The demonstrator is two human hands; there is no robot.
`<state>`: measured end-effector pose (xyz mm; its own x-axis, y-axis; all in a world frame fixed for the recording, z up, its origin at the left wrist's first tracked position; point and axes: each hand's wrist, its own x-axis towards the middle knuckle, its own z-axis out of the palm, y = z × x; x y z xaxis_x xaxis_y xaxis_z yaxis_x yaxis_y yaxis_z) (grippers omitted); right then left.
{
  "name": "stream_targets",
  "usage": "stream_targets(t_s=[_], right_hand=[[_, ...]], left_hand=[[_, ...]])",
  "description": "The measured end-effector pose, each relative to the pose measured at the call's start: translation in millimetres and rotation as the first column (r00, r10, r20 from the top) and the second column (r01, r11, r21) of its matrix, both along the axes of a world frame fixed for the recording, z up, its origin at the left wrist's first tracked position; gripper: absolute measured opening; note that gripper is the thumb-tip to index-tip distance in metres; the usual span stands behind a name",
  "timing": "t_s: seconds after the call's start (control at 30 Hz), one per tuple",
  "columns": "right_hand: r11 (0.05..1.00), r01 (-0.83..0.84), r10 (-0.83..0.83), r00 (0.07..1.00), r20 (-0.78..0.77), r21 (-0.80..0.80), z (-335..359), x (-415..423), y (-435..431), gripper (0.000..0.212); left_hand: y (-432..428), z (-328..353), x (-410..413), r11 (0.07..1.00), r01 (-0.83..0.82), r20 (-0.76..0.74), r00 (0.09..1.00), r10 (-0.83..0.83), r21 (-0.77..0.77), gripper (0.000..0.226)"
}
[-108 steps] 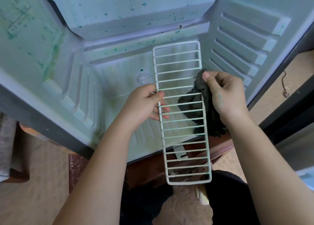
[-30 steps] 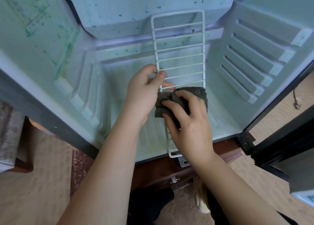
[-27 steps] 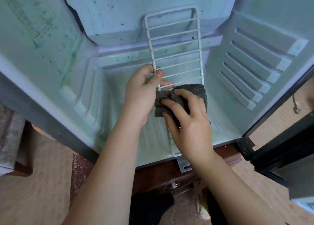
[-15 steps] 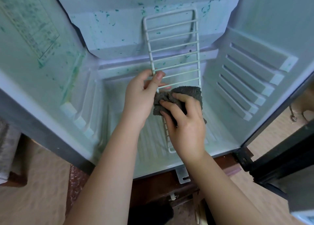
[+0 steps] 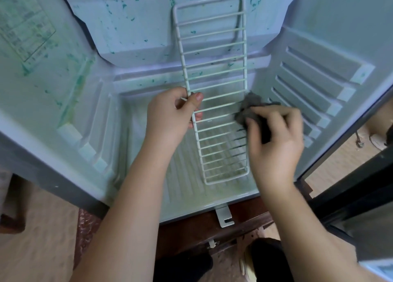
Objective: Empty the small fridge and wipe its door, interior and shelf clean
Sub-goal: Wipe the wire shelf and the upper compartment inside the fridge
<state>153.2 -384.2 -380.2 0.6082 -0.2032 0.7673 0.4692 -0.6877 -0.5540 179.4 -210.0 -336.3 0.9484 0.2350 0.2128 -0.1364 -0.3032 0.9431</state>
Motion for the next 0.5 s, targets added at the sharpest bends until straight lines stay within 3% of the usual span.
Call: stream_targets(t_s=[0.07, 0.13, 0.3, 0.43, 0.5], right_hand=[[0.981, -0.147, 0.153, 0.988, 0.032, -0.127, -1, -13, 33, 0.015], [0.953, -0.202, 0.204, 0.979, -0.013, -0.224, -12, -15, 56, 0.016], [0.957, -0.193, 0.192, 0.981, -0.025, -0.215, -21, -6, 60, 0.011], [0.987, -0.097, 0.094, 0.995, -0.024, -0.129, -17, 8, 22, 0.009], [0.998, -0.016, 0.010, 0.996, -0.084, -0.065, -15, 14, 0, 0.011]], left_hand=[[1, -1, 0, 0.996, -0.018, 0.045, 0.999, 0.015, 0.082, 0.027], [0, 1, -2, 0.993, -0.009, 0.058, 0.998, 0.002, 0.121, 0.025], [0, 4, -1, 0.954, -0.026, 0.058, 0.998, 0.009, 0.297, 0.029], [-4, 4, -1, 0.998, 0.007, -0.007, 1.000, -0.006, 0.069, 0.029], [-5, 3, -2, 1.000, 0.007, -0.018, 1.000, -0.007, 0.030, 0.027]])
